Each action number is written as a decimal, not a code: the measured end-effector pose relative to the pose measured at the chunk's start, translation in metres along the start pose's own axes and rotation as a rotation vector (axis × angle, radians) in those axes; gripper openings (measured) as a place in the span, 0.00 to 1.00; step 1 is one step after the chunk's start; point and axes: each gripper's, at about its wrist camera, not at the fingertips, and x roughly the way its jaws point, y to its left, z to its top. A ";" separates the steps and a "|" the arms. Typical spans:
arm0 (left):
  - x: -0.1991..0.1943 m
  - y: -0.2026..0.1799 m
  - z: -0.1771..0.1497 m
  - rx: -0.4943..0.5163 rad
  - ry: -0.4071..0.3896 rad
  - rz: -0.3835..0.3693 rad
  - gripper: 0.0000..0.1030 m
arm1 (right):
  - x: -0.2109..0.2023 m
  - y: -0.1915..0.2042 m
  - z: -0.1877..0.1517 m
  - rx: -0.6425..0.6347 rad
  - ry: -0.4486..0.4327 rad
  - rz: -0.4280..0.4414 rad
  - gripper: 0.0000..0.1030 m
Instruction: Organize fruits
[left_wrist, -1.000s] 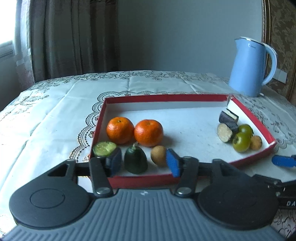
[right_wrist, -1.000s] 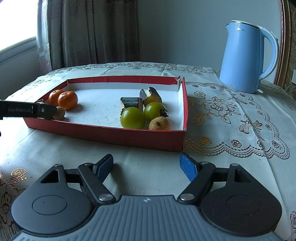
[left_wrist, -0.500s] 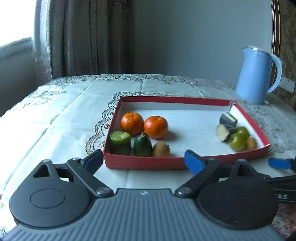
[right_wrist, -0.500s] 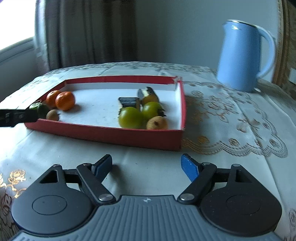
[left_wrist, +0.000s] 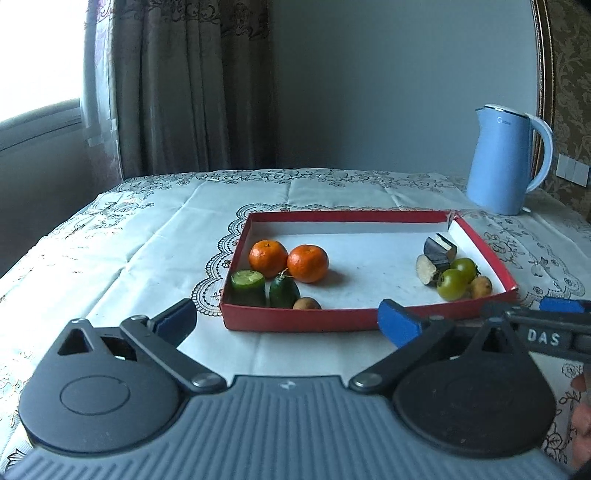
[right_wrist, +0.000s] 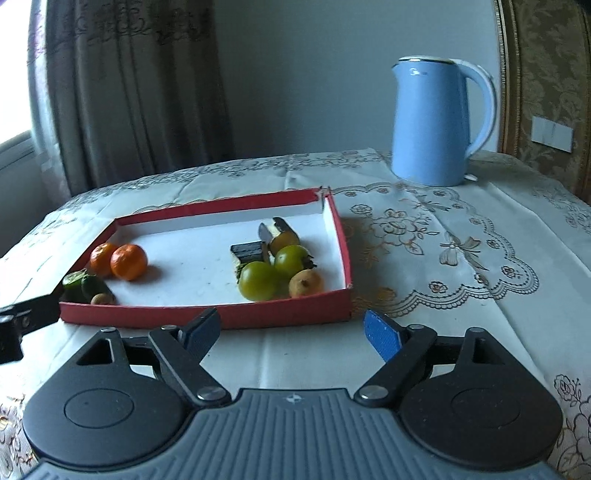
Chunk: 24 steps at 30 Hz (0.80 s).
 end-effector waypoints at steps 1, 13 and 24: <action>-0.001 -0.001 0.000 0.008 -0.003 0.003 1.00 | 0.001 0.001 0.000 0.000 0.000 -0.008 0.83; -0.002 -0.002 -0.001 0.016 -0.002 0.013 1.00 | 0.005 0.011 -0.003 -0.015 0.011 -0.010 0.83; -0.005 -0.005 0.001 0.027 -0.012 -0.003 1.00 | 0.005 0.017 -0.004 -0.033 0.004 -0.015 0.83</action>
